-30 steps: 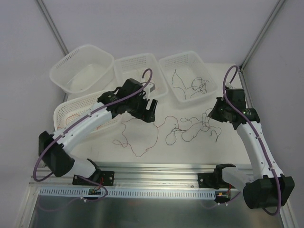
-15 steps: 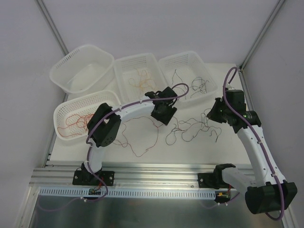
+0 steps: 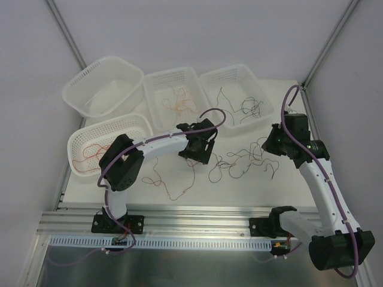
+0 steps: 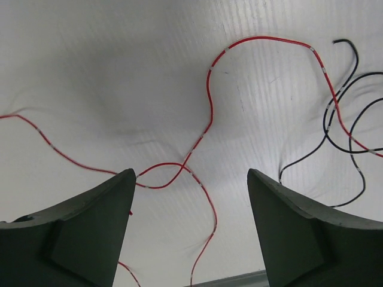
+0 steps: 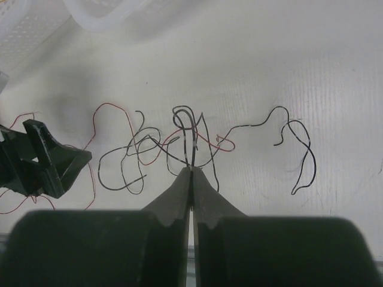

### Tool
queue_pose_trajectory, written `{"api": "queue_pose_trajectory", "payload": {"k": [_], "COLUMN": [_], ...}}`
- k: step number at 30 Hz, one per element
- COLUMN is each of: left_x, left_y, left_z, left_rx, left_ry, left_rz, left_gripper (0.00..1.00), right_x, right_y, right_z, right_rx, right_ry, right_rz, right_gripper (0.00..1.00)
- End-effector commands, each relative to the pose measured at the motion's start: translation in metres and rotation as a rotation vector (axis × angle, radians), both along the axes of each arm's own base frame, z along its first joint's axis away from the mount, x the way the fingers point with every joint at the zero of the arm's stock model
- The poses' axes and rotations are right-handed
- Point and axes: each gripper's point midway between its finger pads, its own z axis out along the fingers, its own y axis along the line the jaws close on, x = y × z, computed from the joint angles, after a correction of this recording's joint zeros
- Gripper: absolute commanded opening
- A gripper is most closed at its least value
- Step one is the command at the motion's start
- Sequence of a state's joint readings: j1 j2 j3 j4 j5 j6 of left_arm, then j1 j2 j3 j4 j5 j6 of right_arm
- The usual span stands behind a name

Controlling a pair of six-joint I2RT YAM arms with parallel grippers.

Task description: Untangle the cables

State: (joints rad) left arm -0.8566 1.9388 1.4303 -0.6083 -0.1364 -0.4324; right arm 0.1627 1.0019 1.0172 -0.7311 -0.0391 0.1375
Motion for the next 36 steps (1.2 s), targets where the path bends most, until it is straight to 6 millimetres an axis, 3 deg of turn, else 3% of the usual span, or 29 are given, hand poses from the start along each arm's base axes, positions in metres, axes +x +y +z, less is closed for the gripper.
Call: {"api": "queue_pose_trajectory", "payload": {"k": [1,8,11,14,26,36], "left_x": [-0.002,-0.006,-0.007,-0.01,-0.009,-0.001], "left_y": [-0.004,0.009,0.021,0.024,0.01,0.003], "left_z": [0.036,0.04,0.058,0.058,0.007,-0.014], "left_rx": [-0.079,-0.103,-0.142,-0.177,-0.149,-0.102], "left_ry": [-0.101,-0.177,-0.279,-0.297,-0.239,-0.236], "left_rz": [0.181,0.346,0.448,0.498,0.517,0.502], "left_gripper": [0.76,0.73,0.7,0.68,0.6,0.55], "right_x": [0.001,-0.002,-0.003,-0.004,-0.007,-0.011], "right_y": [0.002,0.003,0.003,0.005,0.009,0.009], "right_z": [0.004,0.0,-0.003,-0.007,-0.01,-0.015], "right_rx": [-0.004,0.005,0.008,0.018,0.038,0.041], "right_ry": [-0.022,-0.022,-0.022,-0.02,-0.021,-0.016], "right_rz": [0.012,0.016,0.017,0.02,0.032,0.037], "right_gripper": [0.04,0.04,0.04,0.04,0.04,0.04]}}
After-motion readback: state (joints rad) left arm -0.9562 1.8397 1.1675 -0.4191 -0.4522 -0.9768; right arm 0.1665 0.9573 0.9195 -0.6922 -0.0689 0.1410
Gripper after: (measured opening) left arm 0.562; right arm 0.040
